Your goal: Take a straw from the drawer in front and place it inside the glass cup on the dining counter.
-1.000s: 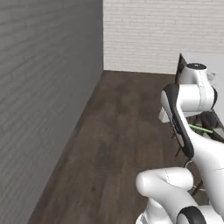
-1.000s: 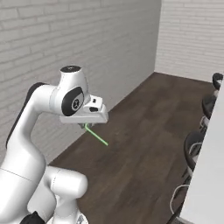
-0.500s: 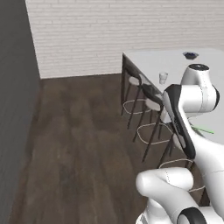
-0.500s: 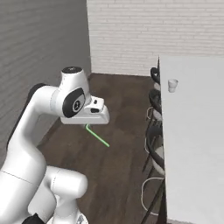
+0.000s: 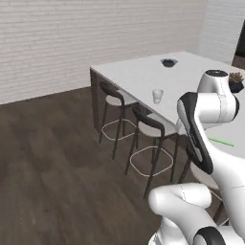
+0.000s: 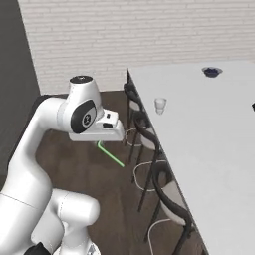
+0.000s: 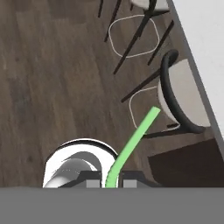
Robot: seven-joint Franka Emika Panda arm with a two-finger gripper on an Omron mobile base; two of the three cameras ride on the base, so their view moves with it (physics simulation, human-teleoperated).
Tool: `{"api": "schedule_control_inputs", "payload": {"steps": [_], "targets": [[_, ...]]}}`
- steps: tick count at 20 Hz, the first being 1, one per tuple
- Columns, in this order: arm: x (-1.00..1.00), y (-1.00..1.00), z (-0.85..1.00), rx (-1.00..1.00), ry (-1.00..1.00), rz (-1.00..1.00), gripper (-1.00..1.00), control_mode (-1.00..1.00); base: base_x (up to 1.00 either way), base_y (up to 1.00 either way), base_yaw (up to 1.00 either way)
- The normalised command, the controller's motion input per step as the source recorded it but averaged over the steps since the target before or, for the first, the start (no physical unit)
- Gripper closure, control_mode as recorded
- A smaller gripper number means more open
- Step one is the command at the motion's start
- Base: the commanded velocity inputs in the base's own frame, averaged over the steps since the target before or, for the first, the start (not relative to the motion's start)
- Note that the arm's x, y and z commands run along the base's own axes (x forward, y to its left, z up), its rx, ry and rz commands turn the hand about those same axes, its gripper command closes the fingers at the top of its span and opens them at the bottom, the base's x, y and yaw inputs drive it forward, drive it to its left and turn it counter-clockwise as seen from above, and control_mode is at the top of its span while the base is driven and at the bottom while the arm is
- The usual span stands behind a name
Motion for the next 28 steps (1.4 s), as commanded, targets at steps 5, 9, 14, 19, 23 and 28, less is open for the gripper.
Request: {"api": "schedule_control_inputs", "payload": {"steps": [5, 9, 14, 19, 23, 28], "targets": [[0.00, 0.00, 0.00, 0.00, 0.00, 0.00, 1.00, 1.00, 0.85, 0.60, -0.56], [0.00, 0.00, 0.00, 0.00, 0.00, 0.00, 1.00, 1.00, 0.80, 0.65, -0.57], [0.00, 0.00, 0.00, 0.00, 0.00, 0.00, 1.00, 1.00, 0.52, 0.76, -0.61], [0.00, 0.00, 0.00, 0.00, 0.00, 0.00, 1.00, 1.00, 0.36, 0.79, -0.64], [0.00, 0.00, 0.00, 0.00, 0.00, 0.00, 1.00, 1.00, 0.36, 0.78, -0.65], [0.00, 0.00, 0.00, 0.00, 0.00, 0.00, 1.00, 1.00, 0.28, 0.88, -0.60]]}}
